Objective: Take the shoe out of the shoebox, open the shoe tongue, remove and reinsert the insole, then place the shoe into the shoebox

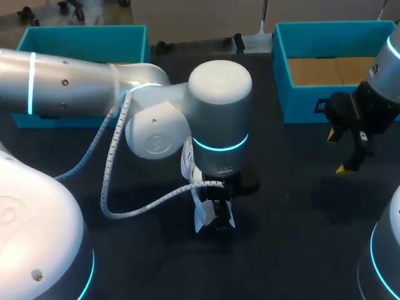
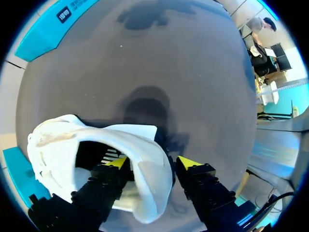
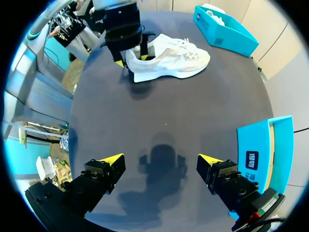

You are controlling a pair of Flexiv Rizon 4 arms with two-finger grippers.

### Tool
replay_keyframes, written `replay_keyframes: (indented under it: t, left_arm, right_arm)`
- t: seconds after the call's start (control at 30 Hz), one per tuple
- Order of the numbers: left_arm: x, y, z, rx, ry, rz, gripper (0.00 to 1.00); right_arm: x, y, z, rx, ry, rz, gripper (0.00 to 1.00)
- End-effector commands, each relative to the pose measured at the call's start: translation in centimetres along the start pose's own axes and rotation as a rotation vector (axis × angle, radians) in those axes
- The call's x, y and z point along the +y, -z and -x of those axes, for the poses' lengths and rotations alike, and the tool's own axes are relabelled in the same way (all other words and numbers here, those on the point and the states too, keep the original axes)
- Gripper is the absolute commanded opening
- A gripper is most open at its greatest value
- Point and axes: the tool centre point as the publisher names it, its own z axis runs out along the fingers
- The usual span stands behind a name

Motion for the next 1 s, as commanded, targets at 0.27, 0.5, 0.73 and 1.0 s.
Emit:
replay_keyframes:
  t: [0.27, 0.5, 0.73, 1.0]
  left_arm:
    - [0.5, -1.3, -0.4, 0.027, 0.003, 0.007, 0.00]
    - [1.2, -0.4, -0.5, 0.017, 0.008, 0.011, 0.00]
    - [2.1, 2.6, 0.3, 0.044, -0.050, 0.015, 0.00]
    - [3.7, 10.6, 3.5, 0.063, -0.092, 0.009, 0.00]
  right_arm:
    - [0.0, 0.0, -0.1, -0.001, 0.000, -0.001, 1.00]
    - [0.0, 0.0, -0.1, -0.001, 0.000, -0.001, 1.00]
    - [0.0, 0.0, -0.1, -0.001, 0.000, -0.001, 1.00]
    - [0.0, 0.0, -0.1, -0.001, 0.000, -0.001, 1.00]
